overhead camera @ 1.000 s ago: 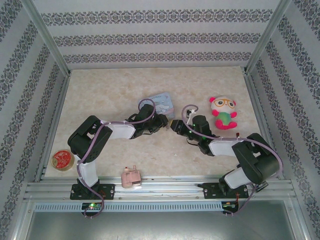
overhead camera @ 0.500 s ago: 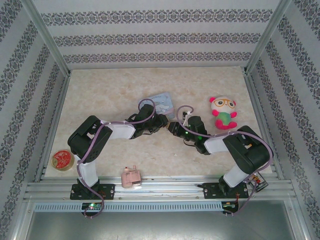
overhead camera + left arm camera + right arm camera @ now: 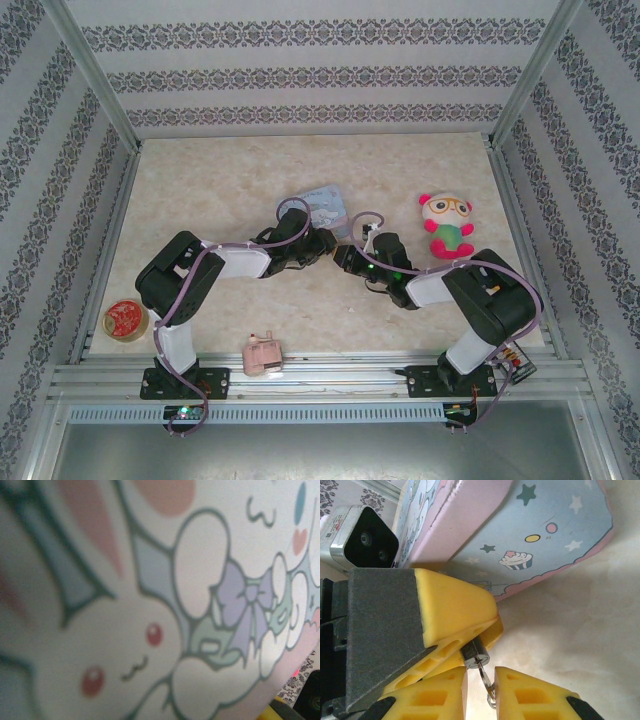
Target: Unlock a padlock with a key
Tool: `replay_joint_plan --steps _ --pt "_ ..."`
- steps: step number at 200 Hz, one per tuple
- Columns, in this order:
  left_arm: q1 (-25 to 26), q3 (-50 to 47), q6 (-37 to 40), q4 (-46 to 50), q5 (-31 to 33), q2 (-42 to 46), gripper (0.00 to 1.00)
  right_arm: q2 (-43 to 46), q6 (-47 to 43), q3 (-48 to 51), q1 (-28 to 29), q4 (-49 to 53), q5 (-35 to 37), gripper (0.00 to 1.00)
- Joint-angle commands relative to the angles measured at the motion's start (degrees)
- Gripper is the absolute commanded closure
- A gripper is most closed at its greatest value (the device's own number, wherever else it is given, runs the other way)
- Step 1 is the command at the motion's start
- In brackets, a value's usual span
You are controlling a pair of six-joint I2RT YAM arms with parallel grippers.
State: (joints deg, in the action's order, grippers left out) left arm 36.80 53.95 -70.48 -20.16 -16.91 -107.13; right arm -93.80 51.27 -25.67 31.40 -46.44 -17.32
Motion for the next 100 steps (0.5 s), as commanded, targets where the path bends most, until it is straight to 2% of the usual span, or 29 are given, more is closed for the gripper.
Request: replay_joint_plan --steps 1,64,87,100 --pt "1.61 -2.27 -4.23 3.77 -6.65 -1.23 0.85 -0.94 0.79 -0.52 0.81 -2.21 1.09 0.77" --pt "1.61 -2.48 -4.41 3.56 -6.47 -1.06 0.85 -2.16 1.36 -0.03 1.61 -3.81 2.03 0.78" --pt "1.61 -2.45 -4.36 3.64 -6.5 -1.02 0.84 -2.56 1.53 -0.31 1.74 -4.01 2.03 0.92" --pt "1.61 -2.56 -4.41 3.39 -6.48 -1.04 0.81 -2.94 1.79 -0.52 1.72 -4.5 2.11 0.97"
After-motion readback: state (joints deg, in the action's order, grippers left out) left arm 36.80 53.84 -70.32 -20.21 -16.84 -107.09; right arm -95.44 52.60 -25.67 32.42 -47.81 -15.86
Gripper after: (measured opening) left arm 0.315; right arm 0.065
